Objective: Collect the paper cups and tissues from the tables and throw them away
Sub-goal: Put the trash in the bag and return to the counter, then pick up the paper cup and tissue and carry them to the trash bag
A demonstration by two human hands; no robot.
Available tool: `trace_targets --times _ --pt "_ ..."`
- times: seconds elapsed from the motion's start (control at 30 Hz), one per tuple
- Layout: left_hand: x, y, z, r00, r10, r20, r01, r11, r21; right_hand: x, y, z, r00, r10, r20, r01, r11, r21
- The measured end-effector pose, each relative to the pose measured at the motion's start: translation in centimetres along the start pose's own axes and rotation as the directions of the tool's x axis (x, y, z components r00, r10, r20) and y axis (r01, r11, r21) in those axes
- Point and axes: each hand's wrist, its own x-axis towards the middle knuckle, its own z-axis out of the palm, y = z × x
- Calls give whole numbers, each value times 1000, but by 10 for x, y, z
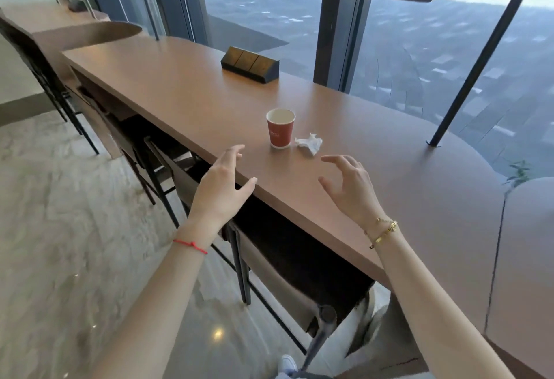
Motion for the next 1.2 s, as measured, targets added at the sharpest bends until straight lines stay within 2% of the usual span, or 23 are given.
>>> trace_targets --times 0.13,0.27,0.6,0.7,0.87,1.03,1.2 --pt "56 -19 22 1000 -18 17 18 1000 17 66 13 18 999 18 35 -18 1000 -4" --pt "101 -32 46 996 -54 66 58 997 -56 113 25 35 996 50 71 -48 998 -40" --pt "173 -57 91 984 -41 173 72 981 -178 151 39 82 976 215 40 -206 967 -152" --pt "190 -62 100 979 7 201 41 972 -230 153 34 94 964 267 11 -260 948 -186" --pt "203 -67 106 962 126 244 -43 947 -320 145 20 95 934 350 -74 -356 927 -116" --pt "201 -63 93 927 284 246 -160 890 -427 100 0 79 886 389 -250 -414 909 -51" --pt "173 -46 79 853 423 305 -211 814 -542 24 -31 59 790 464 -401 -511 859 -11"
